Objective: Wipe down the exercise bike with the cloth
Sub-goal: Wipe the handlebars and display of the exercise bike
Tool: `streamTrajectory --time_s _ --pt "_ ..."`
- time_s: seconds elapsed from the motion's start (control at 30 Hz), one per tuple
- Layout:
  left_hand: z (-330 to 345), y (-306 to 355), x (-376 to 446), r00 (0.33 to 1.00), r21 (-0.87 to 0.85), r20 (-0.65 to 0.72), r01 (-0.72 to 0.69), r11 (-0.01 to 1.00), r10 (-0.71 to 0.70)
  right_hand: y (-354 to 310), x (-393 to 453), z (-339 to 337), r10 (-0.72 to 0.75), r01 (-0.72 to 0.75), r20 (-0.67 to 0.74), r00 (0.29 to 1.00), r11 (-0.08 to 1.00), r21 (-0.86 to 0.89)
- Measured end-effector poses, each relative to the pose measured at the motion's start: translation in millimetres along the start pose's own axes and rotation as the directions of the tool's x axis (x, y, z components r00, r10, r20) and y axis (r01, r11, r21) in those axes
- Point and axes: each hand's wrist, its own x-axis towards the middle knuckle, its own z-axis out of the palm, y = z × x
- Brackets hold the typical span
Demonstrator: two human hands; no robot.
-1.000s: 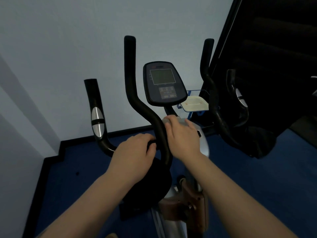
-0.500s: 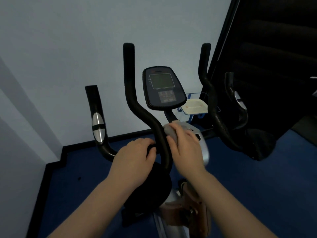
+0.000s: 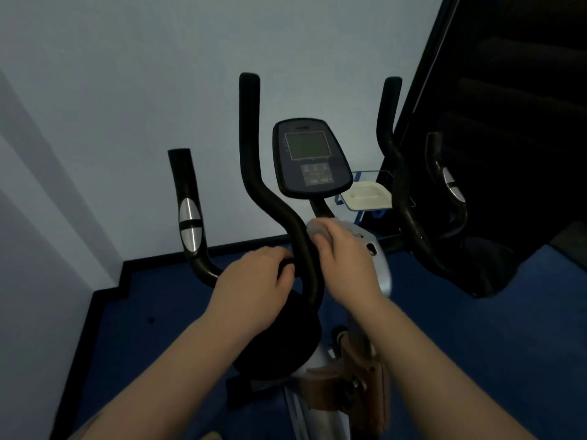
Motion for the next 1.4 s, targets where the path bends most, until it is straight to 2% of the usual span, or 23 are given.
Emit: streamTrajectory --time_s 0.07,0.27,0.43,0.5,0.63,0.8,0.87,0.93,1.03,1.1,1.17,1.2,1.27,1.33,1.4 --pt "2 0 -1 1.0 -0.008 0.006 0.004 1.0 -0.004 -5 8 5 0.033 -0.033 0.005 0.999 0.999 -0.043" --pt "3 1 -6 1.0 0.015 -0.002 -0.006 1.0 0.006 4 -35 6 -0.048 0.056 -0.127 0.991 0.997 0.06" --pt "2 2 -3 1.0 0.037 -0.008 -0.004 0.999 0.005 -2 8 -1 0.009 -0.005 0.064 0.998 0.999 -0.05" --pt "4 2 -5 1.0 0.033 -0.01 0.002 0.999 -0.001 -4 -4 2 0.008 -0.007 0.032 0.999 0.999 -0.049" --pt "3 1 -5 1.0 0.035 -0.002 -0.008 0.999 0.008 -5 -49 1 -0.09 0.087 -0.116 0.989 0.996 -0.024" --pt "2 1 -1 1.0 0.024 -0.02 -0.006 1.0 0.007 -14 -7 -4 0.01 -0.011 -0.009 1.0 0.986 -0.165" --pt "3 0 -5 1.0 0.005 -0.021 -0.003 1.0 0.003 -14 -13 -6 -0.003 0.001 -0.016 1.0 0.993 -0.121" --pt "2 -1 -7 0.998 -0.087 -0.052 0.018 0.996 -0.022 -9 -26 -16 -0.009 0.008 -0.034 0.999 1.0 -0.02" --pt "0 -5 -3 0.989 -0.312 -0.118 0.051 0.949 -0.092 -5 -27 -30 0.077 -0.054 -0.078 0.994 0.965 0.258" --pt "-3 -12 -4 0.976 -0.399 -0.183 0.037 0.916 -0.119 -13 -25 -26 0.072 -0.012 -0.127 0.989 0.906 0.424" --pt "-9 -25 -7 0.944 -0.307 -0.325 -0.041 0.951 -0.064 -27 -24 -17 -0.014 0.062 -0.106 0.994 0.883 0.465" --pt "-13 -35 -7 0.92 -0.236 -0.392 -0.085 0.968 -0.015 -32 -24 -11 -0.07 0.091 -0.065 0.995 0.901 0.423" --pt "-23 -57 -3 0.885 -0.105 -0.458 -0.143 0.984 0.08 -32 -21 -6 -0.223 0.213 0.021 0.975 0.95 0.228" --pt "-32 -80 2 0.902 -0.009 -0.406 -0.168 0.986 0.15 -25 -11 -15 -0.35 0.344 0.152 0.924 0.937 0.067" --pt "-38 -102 1 0.926 0.129 -0.266 -0.242 0.961 0.269 -20 -1 -26 -0.38 0.386 0.317 0.869 0.921 0.048"
